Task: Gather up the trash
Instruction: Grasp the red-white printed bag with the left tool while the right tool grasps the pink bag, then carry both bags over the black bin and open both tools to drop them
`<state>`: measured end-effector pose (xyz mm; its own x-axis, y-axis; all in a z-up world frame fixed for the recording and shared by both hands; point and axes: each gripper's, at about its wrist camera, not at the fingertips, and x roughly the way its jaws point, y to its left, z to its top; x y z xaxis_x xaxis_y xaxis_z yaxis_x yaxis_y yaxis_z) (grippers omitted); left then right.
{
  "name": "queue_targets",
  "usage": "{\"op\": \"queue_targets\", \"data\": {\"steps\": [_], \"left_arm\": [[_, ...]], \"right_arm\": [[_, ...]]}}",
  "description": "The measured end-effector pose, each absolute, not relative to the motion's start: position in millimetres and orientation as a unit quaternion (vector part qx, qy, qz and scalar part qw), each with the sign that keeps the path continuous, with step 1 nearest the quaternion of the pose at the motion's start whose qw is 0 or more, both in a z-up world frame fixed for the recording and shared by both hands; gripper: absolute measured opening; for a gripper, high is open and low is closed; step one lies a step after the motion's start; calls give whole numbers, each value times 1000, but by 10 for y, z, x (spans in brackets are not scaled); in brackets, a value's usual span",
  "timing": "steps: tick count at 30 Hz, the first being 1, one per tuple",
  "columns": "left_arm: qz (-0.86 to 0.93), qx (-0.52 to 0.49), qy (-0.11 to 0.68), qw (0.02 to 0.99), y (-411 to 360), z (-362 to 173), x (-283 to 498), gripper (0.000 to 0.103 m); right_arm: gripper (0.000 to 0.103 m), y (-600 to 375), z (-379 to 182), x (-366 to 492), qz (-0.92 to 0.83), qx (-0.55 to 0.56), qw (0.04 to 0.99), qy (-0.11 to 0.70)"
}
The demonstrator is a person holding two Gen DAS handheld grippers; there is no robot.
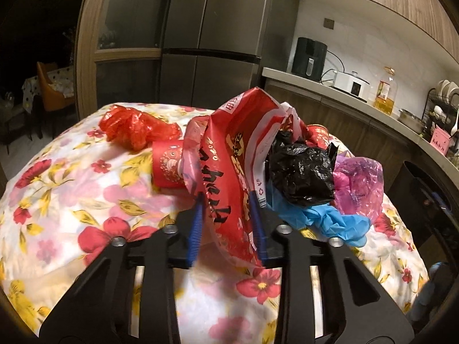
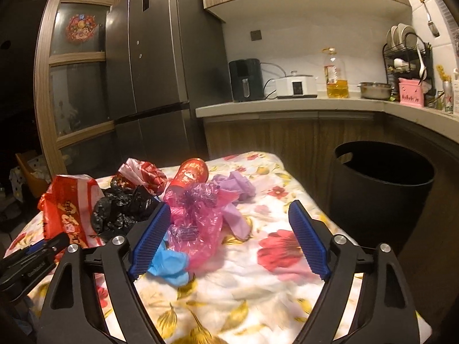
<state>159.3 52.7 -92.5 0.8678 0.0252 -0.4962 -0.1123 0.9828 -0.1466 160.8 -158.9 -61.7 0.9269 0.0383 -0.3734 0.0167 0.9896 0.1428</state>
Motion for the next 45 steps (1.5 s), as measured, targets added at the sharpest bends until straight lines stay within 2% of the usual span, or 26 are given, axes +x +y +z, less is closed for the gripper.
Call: {"op": "queue_targets", "data": {"steps": [2,5,11,13,15,16,18,23,34,45], "left_arm": [[30,-90,260,961,532,-954,1630,13],[20,-103,259,960,567,-969,1648,5],[22,-105,239,965,595,-886,1567,1],[23,-110,234,966,625,-853,1532,0],[24,-115,229,966,653,-817,1495,0],[26,-115,227,967,662,-798,1479,0],[28,-114,224,968,664,-769,1451,0],[29,-113,209,971,667,-643,1348,0],[20,-110,182,977,532,-370,1118,0],[-28,-89,161,983,39,-156,1064,0]], "right_arm": [[77,-1584,-666,1718,8,76,977,200],[70,-1558,-738,1894,13,80,973,216],[59,-1498,-879,2175,37,94,961,258],[49,-1476,-920,2235,48,96,956,273],[33,-1457,-933,2251,56,95,954,279],[28,-1452,-926,2237,63,95,954,278],[10,-1440,-891,2215,66,92,955,274],[7,-1494,-683,2025,67,89,963,246],[7,-1864,-151,1599,66,111,974,188],[7,-2217,49,1355,45,109,981,155]]}}
